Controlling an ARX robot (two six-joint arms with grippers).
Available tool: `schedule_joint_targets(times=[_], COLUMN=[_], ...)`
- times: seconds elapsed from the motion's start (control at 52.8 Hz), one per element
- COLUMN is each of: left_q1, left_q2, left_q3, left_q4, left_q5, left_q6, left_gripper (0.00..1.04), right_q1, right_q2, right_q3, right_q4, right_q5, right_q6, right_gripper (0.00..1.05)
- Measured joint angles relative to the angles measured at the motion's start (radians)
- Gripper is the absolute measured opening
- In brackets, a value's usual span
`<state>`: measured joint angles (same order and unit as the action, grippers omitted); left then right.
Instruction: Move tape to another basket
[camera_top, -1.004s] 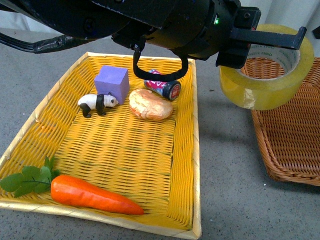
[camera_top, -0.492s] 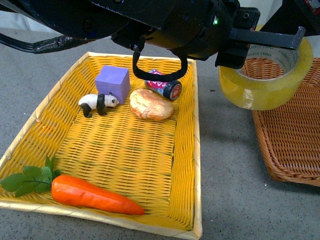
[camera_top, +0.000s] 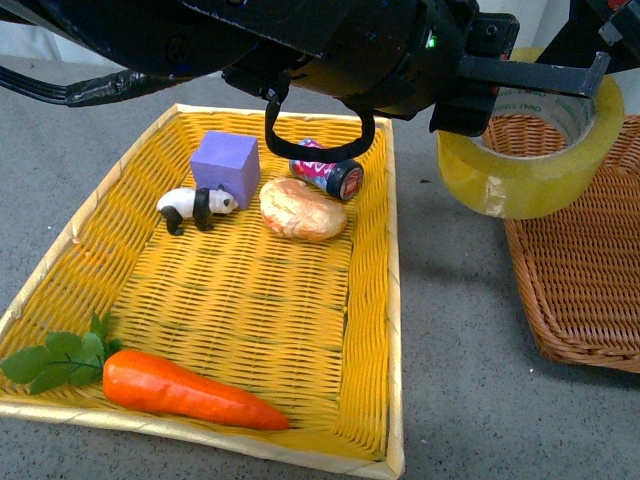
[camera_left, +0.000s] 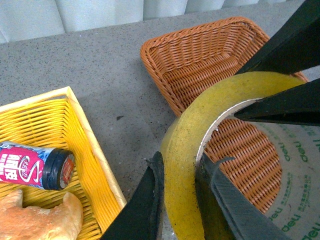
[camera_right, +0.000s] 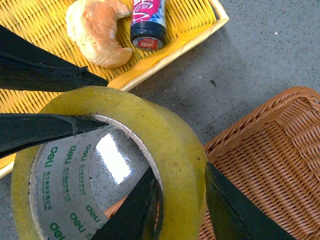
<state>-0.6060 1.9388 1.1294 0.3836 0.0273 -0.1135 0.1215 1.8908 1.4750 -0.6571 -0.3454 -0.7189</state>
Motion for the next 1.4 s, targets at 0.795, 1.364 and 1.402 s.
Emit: schedule_joint_targets(times=[0.795, 1.364, 1.402], left_q1=[-0.021, 0.347, 0.352], left_q2=[-0.030, -0.032, -0.058], left_q3=[0.005, -0.024, -0.056], left_q4=[0.108, -0.131, -0.130], left_q5=[-0.414, -0.616, -0.621], left_q6=[-0.206, -0.570, -0.569], left_gripper=[0.99, 0.98, 0.98], right_q1=[-0.068, -0.233, -0.241], right_q2=[0.089, 0.029, 0.030], right_q3=[0.089, -0.158, -0.184], right_q4=[0.033, 0.294, 0.320], right_q5=[0.090, 0.164, 0.174], right_q6=[0.105, 0.212, 0.216], right_gripper=[0.15, 0.15, 0.15])
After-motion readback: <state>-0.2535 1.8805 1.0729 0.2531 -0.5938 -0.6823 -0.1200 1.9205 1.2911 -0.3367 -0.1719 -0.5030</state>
